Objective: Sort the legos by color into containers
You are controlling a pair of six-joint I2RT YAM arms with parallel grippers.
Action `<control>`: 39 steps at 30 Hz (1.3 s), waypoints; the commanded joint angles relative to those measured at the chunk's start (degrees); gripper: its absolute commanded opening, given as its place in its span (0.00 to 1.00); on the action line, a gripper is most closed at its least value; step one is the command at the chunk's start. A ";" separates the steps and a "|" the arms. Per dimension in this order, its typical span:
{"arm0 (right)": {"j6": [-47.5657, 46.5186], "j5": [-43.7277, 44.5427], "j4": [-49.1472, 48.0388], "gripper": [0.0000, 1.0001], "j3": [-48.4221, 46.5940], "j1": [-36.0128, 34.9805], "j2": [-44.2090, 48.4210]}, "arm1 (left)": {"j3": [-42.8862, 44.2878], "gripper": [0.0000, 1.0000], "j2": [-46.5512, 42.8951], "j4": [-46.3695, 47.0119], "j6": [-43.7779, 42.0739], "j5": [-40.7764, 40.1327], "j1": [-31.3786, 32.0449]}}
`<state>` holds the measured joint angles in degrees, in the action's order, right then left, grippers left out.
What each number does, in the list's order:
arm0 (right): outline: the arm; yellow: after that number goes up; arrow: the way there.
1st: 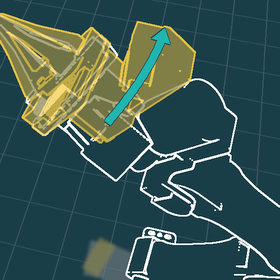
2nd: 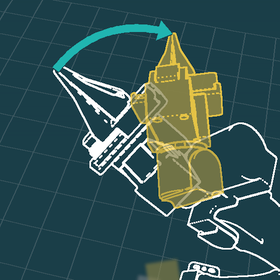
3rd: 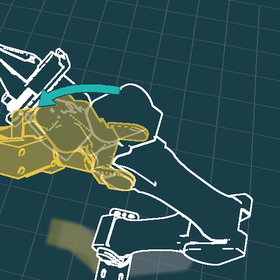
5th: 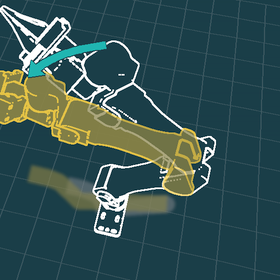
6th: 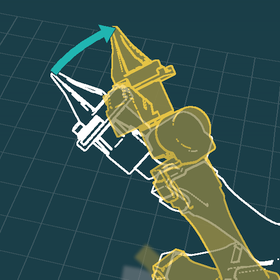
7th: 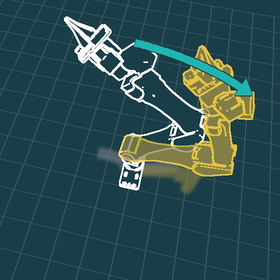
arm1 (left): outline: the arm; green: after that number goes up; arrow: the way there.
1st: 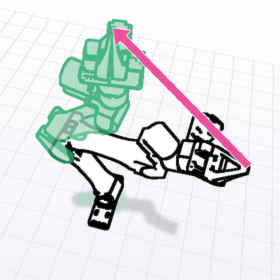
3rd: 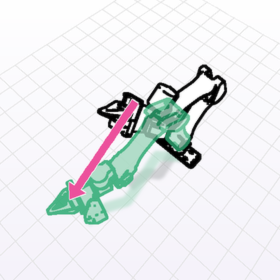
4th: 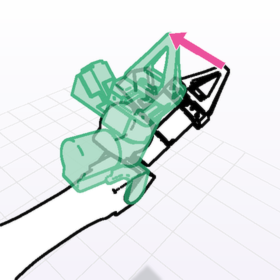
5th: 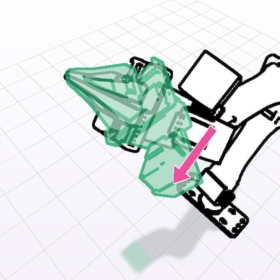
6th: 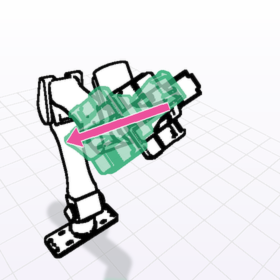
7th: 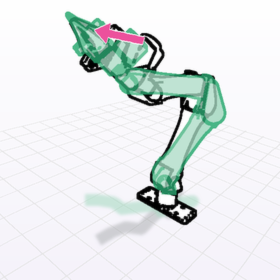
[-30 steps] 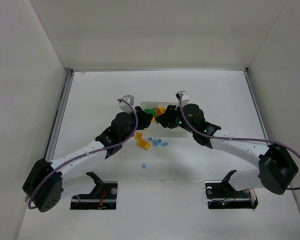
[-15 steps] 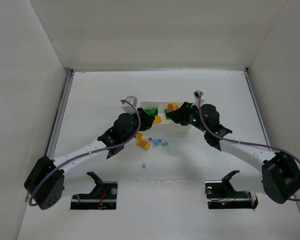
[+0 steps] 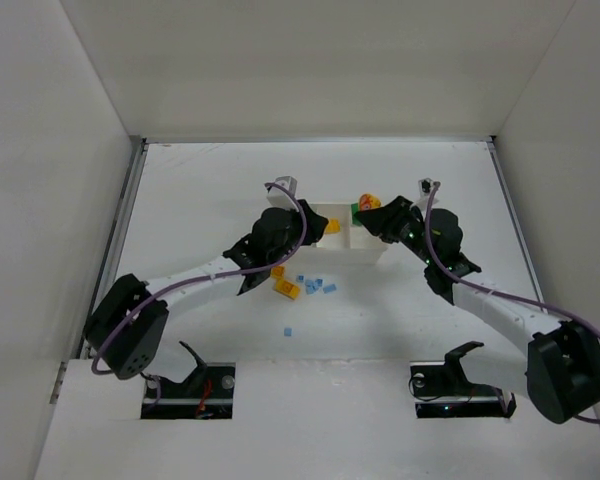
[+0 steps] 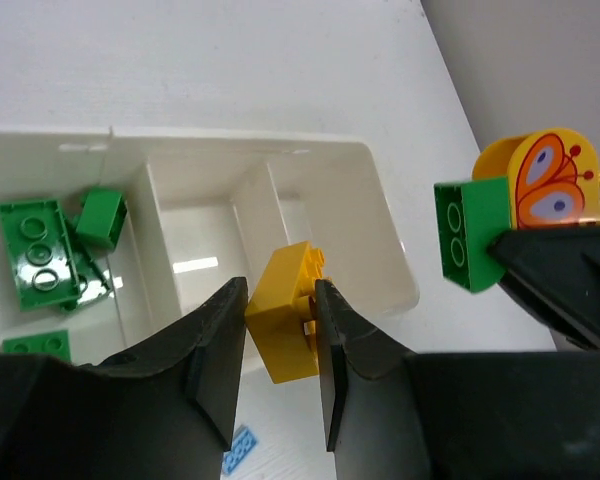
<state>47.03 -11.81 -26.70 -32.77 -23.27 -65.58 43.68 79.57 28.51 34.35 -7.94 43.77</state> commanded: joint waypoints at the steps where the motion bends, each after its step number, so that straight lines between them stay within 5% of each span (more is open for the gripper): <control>1: 0.35 0.56 -4.24 0.19 0.43 -0.07 1.25 | 4.21 0.18 3.13 4.80 -1.13 0.65 -0.31; 5: 0.17 0.48 -4.24 0.19 0.17 -0.07 0.81 | 6.15 0.46 6.30 4.36 -0.25 1.18 -0.75; 8: 0.17 -0.14 -4.59 0.19 -0.18 -0.59 -0.16 | 5.28 0.54 5.08 5.06 0.80 0.74 -1.01; 18: 5.87 -5.41 -10.29 0.20 -0.62 -2.00 -3.23 | -5.88 0.59 -5.30 16.21 15.38 2.93 -3.56; 26: 19.05 -10.86 -21.10 0.21 -1.33 -4.02 -9.20 | -10.10 0.59 -4.96 25.27 25.94 8.91 -5.67; 39: 37.69 -14.38 -41.76 0.21 -0.80 -5.43 -22.13 | -13.10 0.52 -3.54 32.22 29.02 10.76 -6.81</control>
<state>79.00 -24.29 -57.25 -32.82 -27.88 -86.17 31.09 76.31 55.20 62.48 1.56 37.67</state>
